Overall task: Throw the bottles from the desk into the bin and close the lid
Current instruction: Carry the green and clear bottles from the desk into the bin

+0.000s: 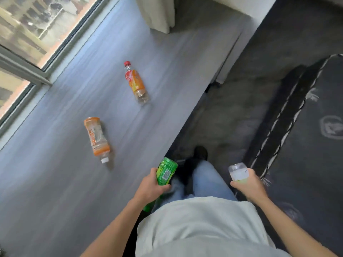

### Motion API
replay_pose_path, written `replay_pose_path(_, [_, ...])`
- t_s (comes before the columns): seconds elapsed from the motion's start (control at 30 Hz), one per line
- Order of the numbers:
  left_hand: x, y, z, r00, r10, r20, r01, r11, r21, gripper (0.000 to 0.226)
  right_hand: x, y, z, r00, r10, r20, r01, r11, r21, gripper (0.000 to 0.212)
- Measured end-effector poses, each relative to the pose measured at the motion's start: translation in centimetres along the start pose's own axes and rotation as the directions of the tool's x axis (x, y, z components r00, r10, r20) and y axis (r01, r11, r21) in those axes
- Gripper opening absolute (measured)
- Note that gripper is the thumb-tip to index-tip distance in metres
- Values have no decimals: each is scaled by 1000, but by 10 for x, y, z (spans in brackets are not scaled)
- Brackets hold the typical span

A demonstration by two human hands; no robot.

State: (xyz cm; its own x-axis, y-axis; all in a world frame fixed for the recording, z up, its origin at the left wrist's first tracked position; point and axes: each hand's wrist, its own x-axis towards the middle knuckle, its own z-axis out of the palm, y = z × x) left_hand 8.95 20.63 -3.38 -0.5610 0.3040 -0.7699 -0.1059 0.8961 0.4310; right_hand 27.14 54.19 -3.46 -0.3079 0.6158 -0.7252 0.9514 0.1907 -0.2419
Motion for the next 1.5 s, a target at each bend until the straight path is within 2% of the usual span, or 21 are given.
replay_pose_path(0.13, [44, 91, 8, 985, 141, 99, -156, 973, 168, 69, 1, 72, -13, 979, 203, 31, -205, 950, 236, 61])
replay_pose_path(0.2, [66, 140, 16, 975, 176, 135, -201, 958, 205, 69, 5, 97, -25, 959, 280, 41, -278, 905, 321, 54])
replay_pose_path(0.3, [98, 209, 26, 963, 207, 172, -247, 933, 263, 67, 18, 121, -50, 939, 340, 44, -328, 854, 404, 32])
replay_pose_path(0.37, [117, 248, 31, 961, 211, 181, -259, 916, 307, 65, 33, 130, -70, 942, 332, 42, -312, 827, 468, 40])
replay_pose_path(0.47, [142, 290, 36, 967, 181, 180, -236, 902, 363, 64, 61, 129, -110, 936, 344, 72, -340, 836, 430, 35])
replay_pose_path(0.57, [164, 315, 36, 981, 116, 155, -168, 908, 384, 61, 98, 119, -147, 935, 353, 46, -334, 824, 457, 48])
replay_pose_path(0.8, [213, 350, 22, 992, -35, 122, -20, 906, 423, 61, 204, 56, -243, 968, 246, -36, -192, 832, 521, 36])
replay_pose_path(0.93, [249, 390, 13, 991, -102, 84, 63, 923, 380, 57, 264, 24, -292, 975, 217, -49, -157, 830, 535, 36])
replay_pose_path(1.03, [283, 444, 4, 990, -116, 83, 76, 920, 384, 63, 299, 9, -323, 968, 251, -16, -208, 833, 513, 45])
replay_pose_path(1.13, [322, 518, -2, 991, -80, 104, 35, 924, 380, 68, 325, 5, -348, 954, 298, 31, -264, 790, 554, 54])
replay_pose_path(1.2, [351, 572, -3, 989, -26, 148, -33, 922, 385, 70, 334, 5, -365, 951, 307, -23, -248, 809, 533, 55])
replay_pose_path(1.27, [377, 628, -1, 982, 38, 184, -103, 926, 364, 71, 342, 8, -379, 943, 327, -54, -246, 800, 547, 49])
replay_pose_path(1.4, [424, 738, 12, 968, 131, 213, -196, 926, 322, 71, 366, 15, -408, 911, 407, 73, -365, 710, 602, 45])
replay_pose_path(1.5, [453, 800, 27, 956, 187, 228, -257, 908, 332, 69, 393, 18, -434, 916, 395, 73, -359, 722, 592, 35])
